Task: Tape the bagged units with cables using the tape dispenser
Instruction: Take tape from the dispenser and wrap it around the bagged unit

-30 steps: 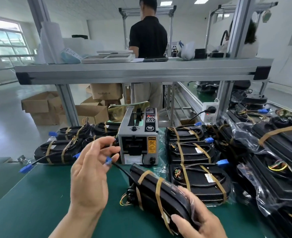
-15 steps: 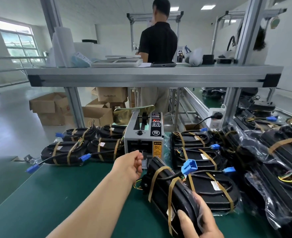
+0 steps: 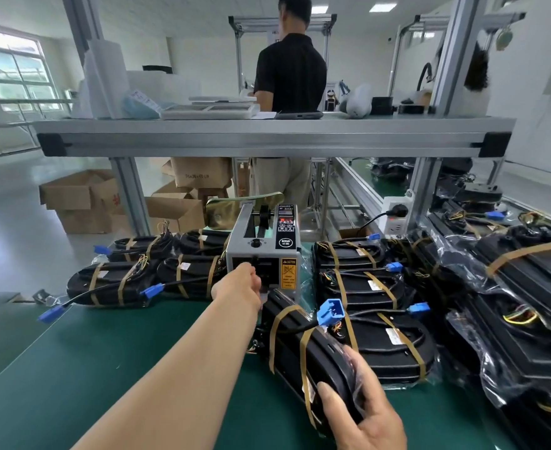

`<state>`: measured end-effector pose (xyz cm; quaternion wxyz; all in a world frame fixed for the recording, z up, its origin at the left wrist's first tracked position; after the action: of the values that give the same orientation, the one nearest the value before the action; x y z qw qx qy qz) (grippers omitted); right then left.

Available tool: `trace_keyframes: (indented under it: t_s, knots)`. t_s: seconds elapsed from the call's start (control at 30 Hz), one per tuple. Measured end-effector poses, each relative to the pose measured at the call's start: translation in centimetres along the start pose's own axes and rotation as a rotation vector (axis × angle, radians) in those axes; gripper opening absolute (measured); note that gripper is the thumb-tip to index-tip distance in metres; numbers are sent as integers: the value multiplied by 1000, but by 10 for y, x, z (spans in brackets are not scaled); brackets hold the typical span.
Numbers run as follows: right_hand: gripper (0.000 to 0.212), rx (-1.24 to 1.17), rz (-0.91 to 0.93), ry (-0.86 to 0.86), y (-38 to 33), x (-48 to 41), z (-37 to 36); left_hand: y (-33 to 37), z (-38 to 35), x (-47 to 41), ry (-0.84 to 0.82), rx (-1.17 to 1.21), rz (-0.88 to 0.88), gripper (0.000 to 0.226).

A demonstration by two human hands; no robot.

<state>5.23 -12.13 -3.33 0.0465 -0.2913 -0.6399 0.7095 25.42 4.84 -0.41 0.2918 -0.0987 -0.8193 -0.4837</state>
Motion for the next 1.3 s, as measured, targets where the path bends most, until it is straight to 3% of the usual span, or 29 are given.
trace_keyframes:
  t_s: [0.1,0.27,0.4,0.53,0.63,0.77,0.9,1.3]
  knots:
    - [57,-38,8,-31,-1,-5,-1,6,17,22,2,13,-81,15]
    - [48,-134,-20,-129,1,-9,-17,13,45,92,-190,-97,-315,22]
    - [47,-184,-18,-187,-2,-9,-31,-3,57,139,-371,-320,-400,28]
    - [45,-222,25,-248,-9,-6,-32,-33,60,170,-506,-648,-427,17]
    - [44,-277,28,-288,-10,-3,-33,-43,52,173,-445,-784,-513,18]
    - [48,-336,-1,-277,-1,-2,-35,-39,37,161,-325,-756,-549,24]
    - [52,-345,-4,-245,3,-1,-34,-40,34,150,-239,-759,-575,15]
    - [49,-287,33,-246,-1,2,-34,-44,35,141,-160,-789,-615,8]
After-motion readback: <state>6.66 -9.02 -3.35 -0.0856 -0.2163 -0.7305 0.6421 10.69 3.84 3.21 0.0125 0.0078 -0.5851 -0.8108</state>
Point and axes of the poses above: each hand's wrist, its own x-axis away from the middle knuckle, its own z-axis out of the back of the hand, y = z × x, the point moved 7 cm from there along -x, towards the middle knuckle, and after that the axes turned 8 degrees about z, right-handed, at the moved point
